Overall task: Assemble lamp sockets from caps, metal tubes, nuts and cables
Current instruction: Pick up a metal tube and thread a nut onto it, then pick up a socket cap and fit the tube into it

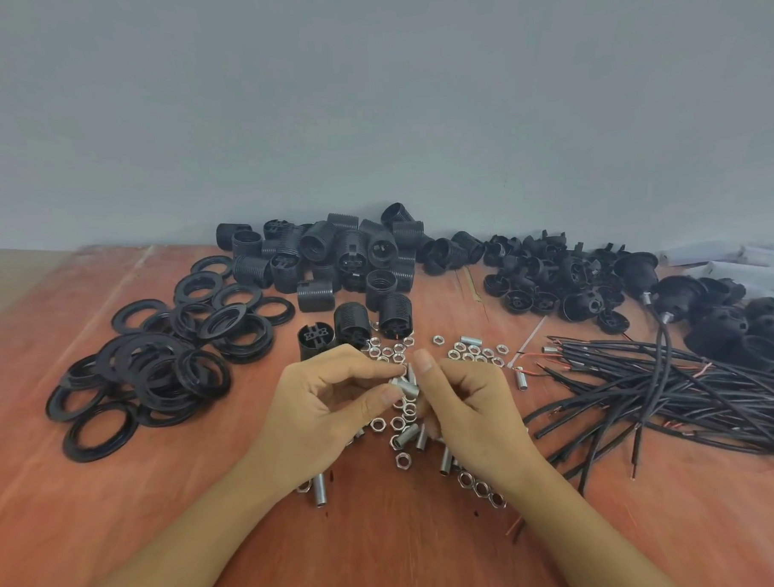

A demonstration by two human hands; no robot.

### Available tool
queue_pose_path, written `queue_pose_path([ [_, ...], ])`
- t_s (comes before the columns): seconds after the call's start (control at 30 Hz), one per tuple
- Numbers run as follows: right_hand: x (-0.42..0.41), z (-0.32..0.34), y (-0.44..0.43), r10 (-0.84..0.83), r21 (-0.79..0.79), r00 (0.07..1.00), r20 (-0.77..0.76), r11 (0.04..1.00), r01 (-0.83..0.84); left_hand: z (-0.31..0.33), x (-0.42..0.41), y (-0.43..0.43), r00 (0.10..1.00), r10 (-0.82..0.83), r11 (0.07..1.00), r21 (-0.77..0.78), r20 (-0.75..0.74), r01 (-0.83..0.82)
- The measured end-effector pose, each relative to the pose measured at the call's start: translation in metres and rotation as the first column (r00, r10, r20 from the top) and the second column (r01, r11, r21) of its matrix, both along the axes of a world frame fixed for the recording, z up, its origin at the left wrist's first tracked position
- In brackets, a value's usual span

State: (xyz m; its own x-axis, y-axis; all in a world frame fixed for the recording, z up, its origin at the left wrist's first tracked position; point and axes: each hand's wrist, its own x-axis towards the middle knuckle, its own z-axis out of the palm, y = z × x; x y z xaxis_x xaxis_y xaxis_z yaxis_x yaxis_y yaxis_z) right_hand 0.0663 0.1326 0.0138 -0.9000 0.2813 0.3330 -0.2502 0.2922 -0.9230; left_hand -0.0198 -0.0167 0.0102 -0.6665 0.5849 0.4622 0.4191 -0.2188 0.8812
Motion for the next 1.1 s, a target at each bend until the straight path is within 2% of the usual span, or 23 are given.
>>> queue_pose_path([
  [0.17,0.001,0.000,0.001,0.052,-0.014,0.999,-0.002,0.999,-0.052,0.001,-0.001,-0.001,1.000,-0.007,1.000,0.011,-0.004,0.007],
  [0.23,0.001,0.000,-0.001,0.024,0.018,1.000,0.016,1.000,-0.024,0.001,-0.001,-0.001,1.000,-0.014,1.000,-0.006,0.004,0.014],
  [0.4,0.001,0.000,0.001,0.045,-0.035,0.999,0.006,0.998,-0.045,0.000,0.000,-0.001,1.000,-0.009,1.000,-0.003,0.020,0.009],
  [0.53,0.001,-0.001,0.003,-0.010,0.019,1.000,-0.005,1.000,0.010,0.000,0.003,0.000,0.999,-0.011,0.999,-0.038,0.030,0.012],
  [0.63,0.001,-0.001,0.005,0.064,-0.036,0.998,0.002,0.997,-0.064,0.000,0.002,0.000,1.000,-0.010,0.999,-0.038,0.026,0.011],
  [0.7,0.000,-0.005,0.007,0.058,0.013,0.998,0.027,0.998,-0.059,-0.001,0.001,-0.001,0.999,-0.010,0.999,-0.045,0.037,0.011],
  [0.8,0.000,-0.004,0.009,-0.077,0.164,0.994,0.071,0.984,0.065,-0.002,0.004,0.000,0.997,-0.022,0.998,-0.051,0.074,0.026],
  [0.87,-0.003,0.000,0.025,-0.246,0.347,0.967,0.064,0.914,0.210,-0.001,0.005,0.001,0.991,-0.036,0.999,-0.020,0.129,0.039],
  [0.97,-0.011,0.007,0.063,-0.520,0.566,0.851,0.074,0.725,0.393,0.002,0.005,0.000,0.979,-0.055,0.998,0.036,0.197,0.048],
  [1.03,-0.014,0.006,0.089,-0.648,0.698,0.755,0.099,0.586,0.411,0.002,0.005,0.000,0.975,-0.044,0.998,0.057,0.220,0.032],
  [1.1,-0.017,0.002,0.102,-0.701,0.782,0.691,0.177,0.527,0.334,0.002,0.004,0.001,0.967,-0.025,0.998,0.069,0.252,0.008],
])
